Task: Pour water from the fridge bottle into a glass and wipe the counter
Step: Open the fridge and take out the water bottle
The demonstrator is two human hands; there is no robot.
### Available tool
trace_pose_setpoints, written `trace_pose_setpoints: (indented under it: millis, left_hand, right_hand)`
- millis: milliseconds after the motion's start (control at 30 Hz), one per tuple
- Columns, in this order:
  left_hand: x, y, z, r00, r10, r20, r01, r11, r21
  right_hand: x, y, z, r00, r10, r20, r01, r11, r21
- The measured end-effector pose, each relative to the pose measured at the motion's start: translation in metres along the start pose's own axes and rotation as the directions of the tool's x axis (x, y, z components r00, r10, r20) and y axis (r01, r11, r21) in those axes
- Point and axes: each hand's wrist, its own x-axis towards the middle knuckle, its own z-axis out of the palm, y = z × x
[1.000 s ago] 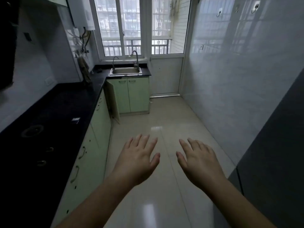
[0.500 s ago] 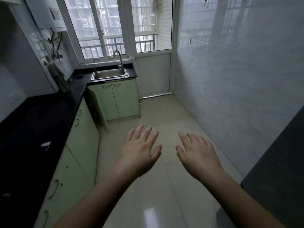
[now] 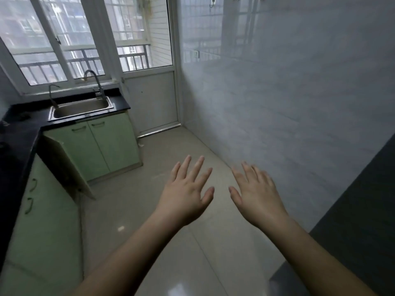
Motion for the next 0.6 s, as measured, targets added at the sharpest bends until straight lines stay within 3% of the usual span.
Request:
trace_pose_setpoints:
  millis: [267, 600]
  left_hand:
    - [0.073, -0.03, 0.017, 0.975, 0.217, 0.044, -0.215, 0.976, -0.045]
    - [0.163, 0.02, 0.047, 0.89, 0.455, 0.021, -0.45, 0.887, -0.105]
  right_hand:
    - [0.04, -0.002, 0.008, 0.98, 0.201, -0.006, -0.201, 0.979, -0.03]
    - [0.053, 0.064, 0.009, 0.894, 0.449, -0.015, -0.449, 0.893, -0.039]
